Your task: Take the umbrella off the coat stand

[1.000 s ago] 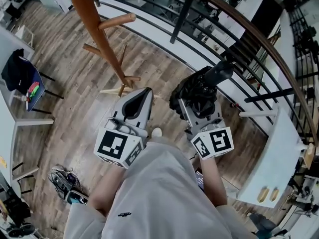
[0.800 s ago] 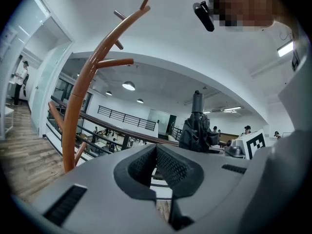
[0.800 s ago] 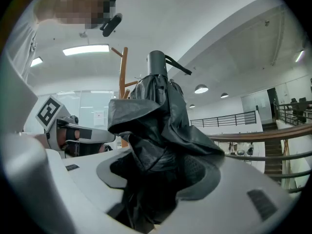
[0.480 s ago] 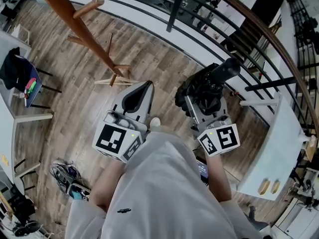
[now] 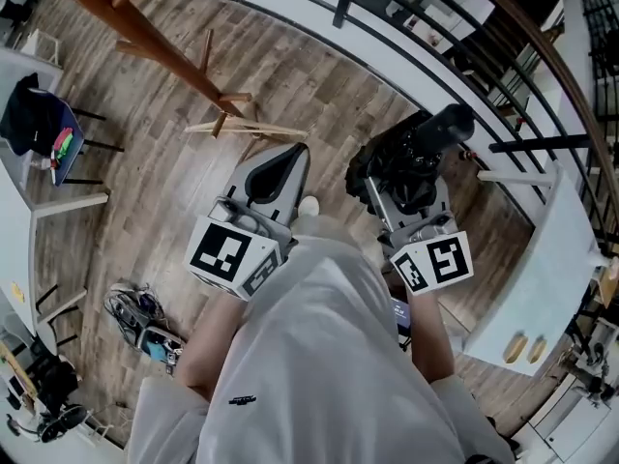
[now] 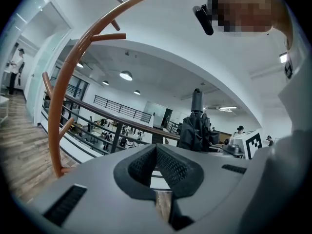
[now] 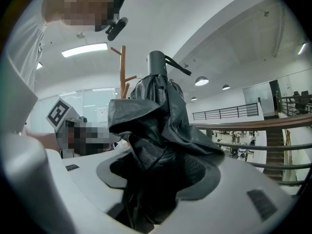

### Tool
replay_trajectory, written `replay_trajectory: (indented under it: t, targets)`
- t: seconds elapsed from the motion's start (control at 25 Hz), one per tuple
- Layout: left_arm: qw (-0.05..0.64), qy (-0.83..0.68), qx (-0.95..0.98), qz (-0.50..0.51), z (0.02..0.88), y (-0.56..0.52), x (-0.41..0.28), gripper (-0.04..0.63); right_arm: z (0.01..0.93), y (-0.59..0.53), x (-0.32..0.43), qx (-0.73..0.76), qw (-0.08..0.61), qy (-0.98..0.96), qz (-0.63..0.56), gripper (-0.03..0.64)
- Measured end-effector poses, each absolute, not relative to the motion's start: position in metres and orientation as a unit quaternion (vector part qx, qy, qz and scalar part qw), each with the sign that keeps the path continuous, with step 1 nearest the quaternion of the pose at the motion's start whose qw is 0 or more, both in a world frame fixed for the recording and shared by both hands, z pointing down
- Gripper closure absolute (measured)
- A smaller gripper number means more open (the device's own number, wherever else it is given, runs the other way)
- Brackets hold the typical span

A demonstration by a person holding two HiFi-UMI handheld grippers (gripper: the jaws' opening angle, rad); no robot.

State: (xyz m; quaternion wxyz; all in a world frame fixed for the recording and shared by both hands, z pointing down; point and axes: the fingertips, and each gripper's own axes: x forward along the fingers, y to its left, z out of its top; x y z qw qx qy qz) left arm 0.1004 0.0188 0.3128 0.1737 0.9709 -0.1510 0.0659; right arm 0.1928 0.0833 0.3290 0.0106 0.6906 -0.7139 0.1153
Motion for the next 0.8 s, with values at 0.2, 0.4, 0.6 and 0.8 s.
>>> replay_trajectory:
  t: [0.2, 0.4, 0.6, 0.8]
  targets:
    - [0.183, -0.143, 0.970, 0.078, 0.331, 0.027, 0.104, 0.575, 0.345, 0.090, 0.192, 0.687, 0.006, -0.715, 0.129, 0.347]
    - [0.184, -0.133, 0.970, 0.083, 0.342, 0.034, 0.108, 0.575, 0.359, 0.094, 0.184, 0.673, 0.011, -0.727, 0.135, 0.347]
    - [0.180, -0.130, 0.971, 0.086, 0.342, 0.047, 0.111, 0.575, 0.364, 0.107, 0.178, 0.661, 0.015, -0.738, 0.136, 0.346]
    - [0.180, -0.124, 0.971, 0.095, 0.352, 0.054, 0.108, 0.575, 0.373, 0.112, 0.171, 0.649, -0.001, -0.745, 0.152, 0.347]
